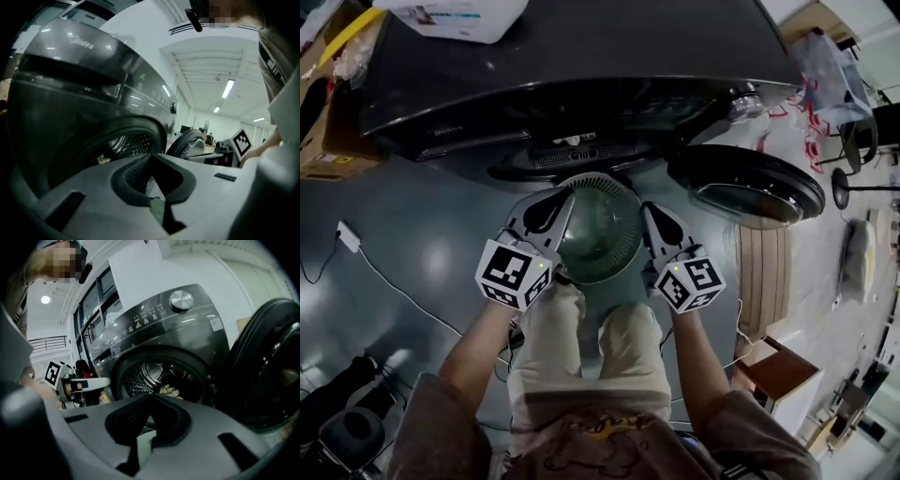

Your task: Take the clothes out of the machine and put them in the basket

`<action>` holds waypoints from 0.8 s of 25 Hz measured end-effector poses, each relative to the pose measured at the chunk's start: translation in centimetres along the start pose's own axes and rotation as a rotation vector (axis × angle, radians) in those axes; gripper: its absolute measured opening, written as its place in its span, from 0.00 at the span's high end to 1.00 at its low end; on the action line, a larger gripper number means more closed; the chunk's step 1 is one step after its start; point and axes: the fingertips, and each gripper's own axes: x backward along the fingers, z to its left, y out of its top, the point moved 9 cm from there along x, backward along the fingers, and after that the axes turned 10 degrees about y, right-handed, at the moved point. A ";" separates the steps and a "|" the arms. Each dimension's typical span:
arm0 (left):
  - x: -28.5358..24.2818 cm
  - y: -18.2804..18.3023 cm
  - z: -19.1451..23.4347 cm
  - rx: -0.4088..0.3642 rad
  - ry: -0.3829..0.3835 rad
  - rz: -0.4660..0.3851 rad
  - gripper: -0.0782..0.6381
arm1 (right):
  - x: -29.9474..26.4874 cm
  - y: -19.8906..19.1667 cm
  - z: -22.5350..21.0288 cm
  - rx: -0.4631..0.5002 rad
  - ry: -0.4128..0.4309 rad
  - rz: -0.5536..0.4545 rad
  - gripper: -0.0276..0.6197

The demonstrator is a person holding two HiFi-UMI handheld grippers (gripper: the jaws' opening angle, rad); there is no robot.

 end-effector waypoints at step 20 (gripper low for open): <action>-5.6 -17.2 3.4 -0.088 0.035 -0.163 0.88 | -7.9 -15.3 -8.0 0.164 0.169 -0.069 0.96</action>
